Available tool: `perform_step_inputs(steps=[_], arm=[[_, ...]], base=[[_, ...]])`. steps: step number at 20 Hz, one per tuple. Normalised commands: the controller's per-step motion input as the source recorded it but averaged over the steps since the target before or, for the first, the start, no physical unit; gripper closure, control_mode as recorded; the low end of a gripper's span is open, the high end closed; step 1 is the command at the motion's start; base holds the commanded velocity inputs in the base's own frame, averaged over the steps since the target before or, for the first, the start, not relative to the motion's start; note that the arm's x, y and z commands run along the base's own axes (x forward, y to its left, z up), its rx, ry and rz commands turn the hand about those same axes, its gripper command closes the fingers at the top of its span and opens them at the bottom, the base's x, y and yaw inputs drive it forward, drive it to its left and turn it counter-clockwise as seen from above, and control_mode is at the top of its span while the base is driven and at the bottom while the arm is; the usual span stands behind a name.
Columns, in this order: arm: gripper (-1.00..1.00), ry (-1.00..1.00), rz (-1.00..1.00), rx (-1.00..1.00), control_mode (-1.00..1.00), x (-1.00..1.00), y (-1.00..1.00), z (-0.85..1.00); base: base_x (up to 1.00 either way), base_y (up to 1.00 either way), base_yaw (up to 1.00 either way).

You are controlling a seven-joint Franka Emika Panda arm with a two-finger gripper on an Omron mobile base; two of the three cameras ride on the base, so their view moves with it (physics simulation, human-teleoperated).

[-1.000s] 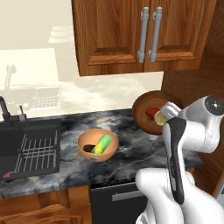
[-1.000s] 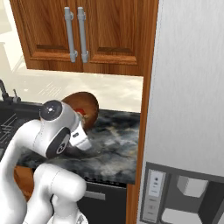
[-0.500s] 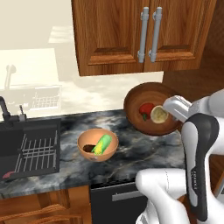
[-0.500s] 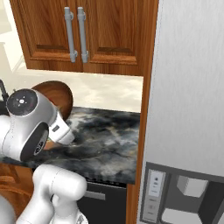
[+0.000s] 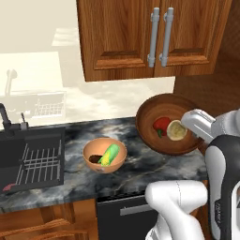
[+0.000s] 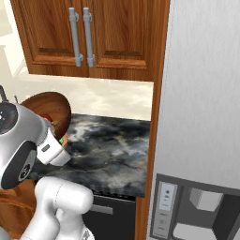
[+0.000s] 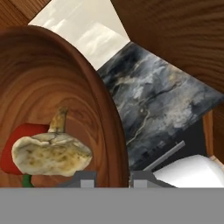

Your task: Place the bowl containing the bell pepper and mushroom in the microwave. Close the microwave door and press the start button to microwave the meal.

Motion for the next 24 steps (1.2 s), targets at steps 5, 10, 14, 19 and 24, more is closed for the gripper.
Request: perform_step_inputs(steps=[5,10,14,19,24], arm=[[1.0,-0.02,0.0,0.0,-1.0,-0.06,-0.04,0.0],[1.0,0.0,0.0,0.0,1.0,0.0,0.0,0.0],[1.0,0.0,0.0,0.0,1.0,0.0,0.0,0.0],[1.0,0.0,0.0,0.0,1.0,0.0,0.0,0.0],[1.0,0.0,0.0,0.0,1.0,0.0,0.0,0.0]], base=[[0.0,0.0,0.0],[-0.07,0.0,0.0],[-0.52,0.0,0.0],[-0.92,0.0,-0.01],[-0.94,0.0,-0.16]])
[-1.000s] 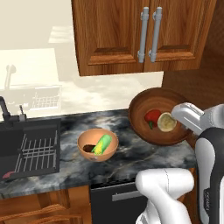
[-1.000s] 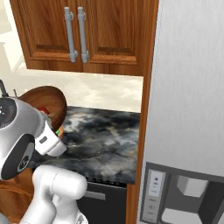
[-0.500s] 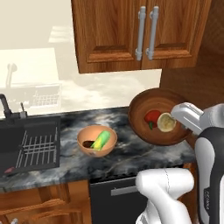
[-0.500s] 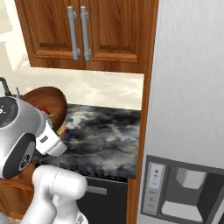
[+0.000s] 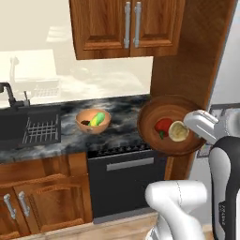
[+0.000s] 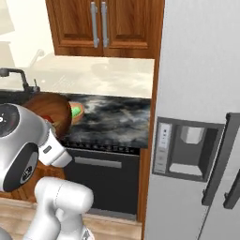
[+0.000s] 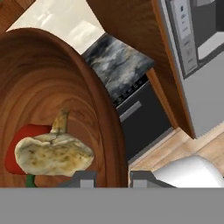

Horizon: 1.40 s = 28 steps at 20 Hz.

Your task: Place the bowl containing the bell pepper and mushroom in the microwave. Close the microwave door and press the start button to microwave the meal.

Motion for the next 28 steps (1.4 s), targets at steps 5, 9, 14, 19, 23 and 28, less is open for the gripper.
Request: perform_step_inputs(steps=[5,9,14,19,23,28], arm=[[1.0,0.0,0.0,0.0,1.0,0.0,0.0,0.0],[1.0,0.0,0.0,0.0,1.0,0.0,0.0,0.0],[1.0,0.0,0.0,0.0,1.0,0.0,0.0,0.0],[1.0,0.0,0.0,0.0,1.0,0.0,0.0,0.0],[1.0,0.0,0.0,0.0,1.0,0.0,0.0,0.0],[1.0,0.0,0.0,0.0,1.0,0.0,0.0,0.0]], base=[[-0.79,0.0,-0.46],[-0.43,-0.06,-0.68],[-0.06,-0.13,-0.7],[0.09,-0.24,-0.59],[0.16,-0.54,-0.63],[0.04,-0.8,-0.57]])
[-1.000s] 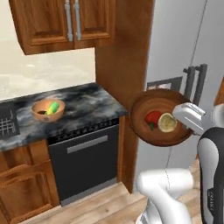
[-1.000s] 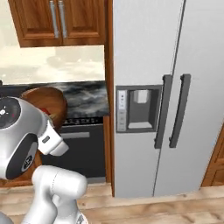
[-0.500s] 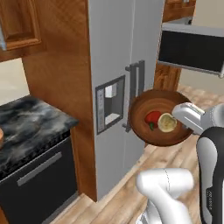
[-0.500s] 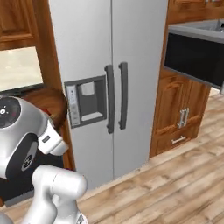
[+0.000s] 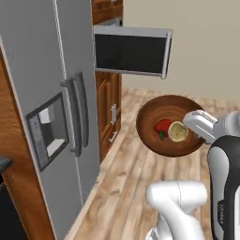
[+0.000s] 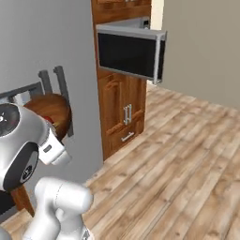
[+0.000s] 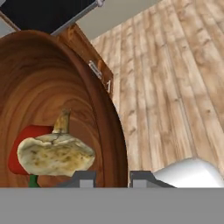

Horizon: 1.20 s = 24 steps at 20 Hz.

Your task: Place the bowl containing the bell pepper and mushroom in the microwave. Close the microwave door and press the start button to microwave the meal.

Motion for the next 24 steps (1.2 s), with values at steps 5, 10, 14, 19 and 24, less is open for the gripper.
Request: perform_step_inputs(steps=[5,10,14,19,24], arm=[[1.0,0.0,0.0,0.0,1.0,0.0,0.0,0.0],[1.0,0.0,0.0,0.0,1.0,0.0,0.0,0.0],[1.0,0.0,0.0,0.0,1.0,0.0,0.0,0.0],[1.0,0.0,0.0,0.0,1.0,0.0,0.0,0.0],[1.0,0.0,0.0,0.0,1.0,0.0,0.0,0.0]], base=[[0.05,-0.86,-0.52],[0.53,-0.52,-0.34],[0.88,-0.44,-0.13],[0.83,-0.57,-0.06],[0.5,-0.64,-0.06]])
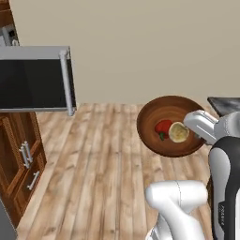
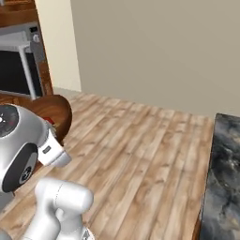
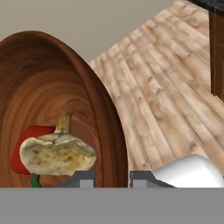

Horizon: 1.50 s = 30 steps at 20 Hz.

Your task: Place the bowl containing the bell pepper and mushroom in the microwave. Close the microwave door and press the start button to microwave the meal.

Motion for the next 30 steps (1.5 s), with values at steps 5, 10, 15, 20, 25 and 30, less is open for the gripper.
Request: perform_step_inputs(steps=[5,10,15,20,25,30], arm=[[1.0,0.0,0.0,0.0,1.0,0.0,0.0,0.0],[1.0,0.0,0.0,0.0,1.0,0.0,0.0,0.0],[1.0,0.0,0.0,0.0,1.0,0.0,0.0,0.0],[1.0,0.0,0.0,0.0,1.0,0.0,0.0,0.0],[1.0,0.0,0.0,0.0,1.0,0.0,0.0,0.0],[1.0,0.0,0.0,0.0,1.0,0.0,0.0,0.0]], base=[[0.65,-0.38,0.01],[0.96,-0.4,0.04],[1.0,-0.34,0.13],[0.86,-0.12,0.37],[0.57,0.0,0.54],[0.7,0.0,0.55]])
